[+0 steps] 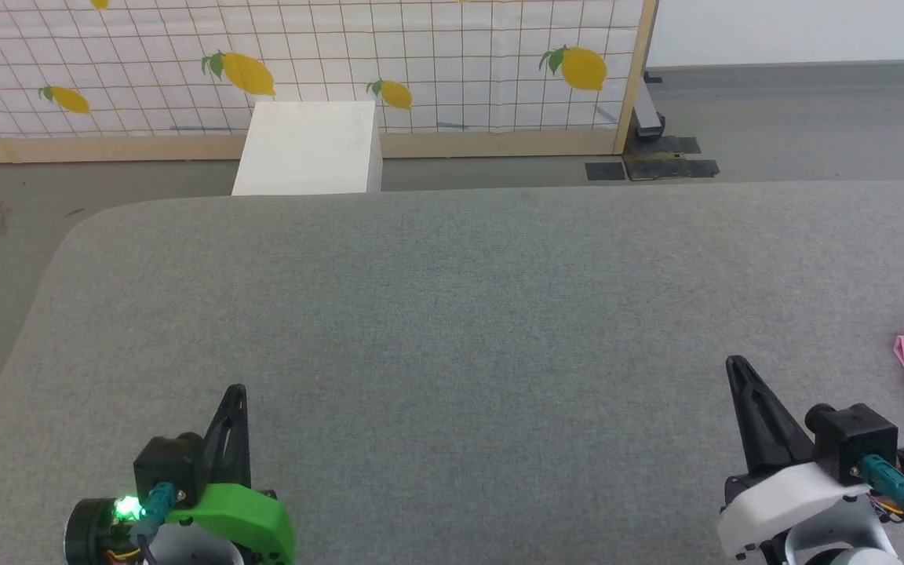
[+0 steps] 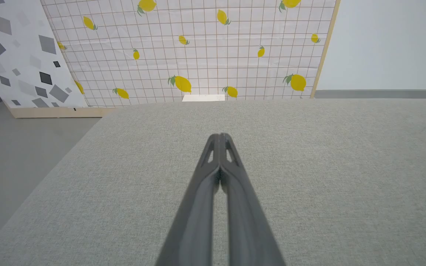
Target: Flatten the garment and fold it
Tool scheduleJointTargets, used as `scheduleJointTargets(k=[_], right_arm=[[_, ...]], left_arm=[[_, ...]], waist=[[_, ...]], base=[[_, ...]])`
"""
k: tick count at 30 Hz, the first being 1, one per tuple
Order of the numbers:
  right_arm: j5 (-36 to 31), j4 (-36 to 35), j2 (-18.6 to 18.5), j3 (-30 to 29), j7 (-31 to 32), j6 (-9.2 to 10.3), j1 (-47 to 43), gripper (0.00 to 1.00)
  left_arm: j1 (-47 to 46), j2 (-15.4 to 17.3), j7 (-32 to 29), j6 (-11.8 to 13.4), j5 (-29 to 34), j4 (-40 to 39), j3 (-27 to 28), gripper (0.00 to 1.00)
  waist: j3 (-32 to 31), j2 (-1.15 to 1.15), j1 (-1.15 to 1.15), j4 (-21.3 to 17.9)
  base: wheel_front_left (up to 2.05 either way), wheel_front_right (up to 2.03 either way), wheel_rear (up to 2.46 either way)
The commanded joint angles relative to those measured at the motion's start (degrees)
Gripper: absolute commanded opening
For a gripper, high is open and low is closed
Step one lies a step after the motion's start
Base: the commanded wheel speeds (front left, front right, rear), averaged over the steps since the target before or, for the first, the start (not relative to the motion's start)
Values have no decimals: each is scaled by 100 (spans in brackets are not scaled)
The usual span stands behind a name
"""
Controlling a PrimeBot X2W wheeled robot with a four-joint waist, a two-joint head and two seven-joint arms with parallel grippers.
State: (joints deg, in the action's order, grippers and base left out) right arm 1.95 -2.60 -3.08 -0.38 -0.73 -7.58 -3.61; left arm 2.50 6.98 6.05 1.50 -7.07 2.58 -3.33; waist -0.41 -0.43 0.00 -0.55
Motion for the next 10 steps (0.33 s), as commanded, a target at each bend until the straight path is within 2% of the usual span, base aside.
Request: scheduleJointTargets(k=[1, 10], right_arm=[[-55, 28, 12, 9, 24, 5, 103, 0], [-81, 70, 14, 15, 33, 6, 150, 0]], left_arm=[[-122, -47, -45, -42, 95, -35, 31, 0], [-145, -114, -148, -62, 208, -76, 87, 0]], waist=[[1, 26, 0, 2], [8, 29, 0, 12]], base=[[0, 0, 0], [0, 0, 0]])
